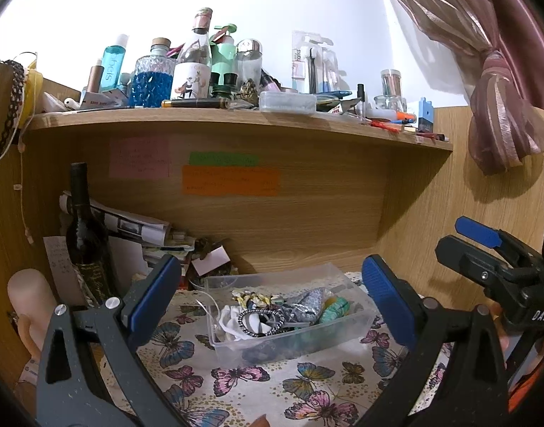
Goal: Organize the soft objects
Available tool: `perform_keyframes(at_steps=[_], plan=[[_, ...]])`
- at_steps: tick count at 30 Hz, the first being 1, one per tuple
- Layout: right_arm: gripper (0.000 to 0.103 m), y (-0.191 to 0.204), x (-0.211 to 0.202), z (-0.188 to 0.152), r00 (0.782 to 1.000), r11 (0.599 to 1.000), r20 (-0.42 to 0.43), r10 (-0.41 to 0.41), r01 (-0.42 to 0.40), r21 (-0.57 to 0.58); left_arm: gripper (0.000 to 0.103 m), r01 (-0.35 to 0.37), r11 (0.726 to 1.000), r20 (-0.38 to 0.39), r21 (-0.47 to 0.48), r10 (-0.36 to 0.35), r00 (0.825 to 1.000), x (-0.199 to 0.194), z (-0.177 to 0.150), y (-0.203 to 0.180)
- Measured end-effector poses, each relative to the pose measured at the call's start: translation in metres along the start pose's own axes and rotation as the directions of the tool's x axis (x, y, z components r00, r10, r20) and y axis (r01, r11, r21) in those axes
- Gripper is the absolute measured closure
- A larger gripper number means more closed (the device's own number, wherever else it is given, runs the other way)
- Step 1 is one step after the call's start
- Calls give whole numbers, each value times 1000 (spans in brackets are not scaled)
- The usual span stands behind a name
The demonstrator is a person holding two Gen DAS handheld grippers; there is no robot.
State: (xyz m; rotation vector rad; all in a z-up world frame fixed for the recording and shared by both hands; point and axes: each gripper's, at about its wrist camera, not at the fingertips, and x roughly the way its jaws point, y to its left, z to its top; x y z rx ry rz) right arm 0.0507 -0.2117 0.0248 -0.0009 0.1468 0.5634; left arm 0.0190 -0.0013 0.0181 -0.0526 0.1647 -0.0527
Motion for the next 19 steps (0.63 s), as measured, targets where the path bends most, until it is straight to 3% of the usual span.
perform_keyframes(at_steps=[19], plan=[[0, -2, 6, 0, 1000, 1000, -13, 3, -3, 0, 0, 9, 1000, -1, -5, -9, 1000, 1, 0, 2]])
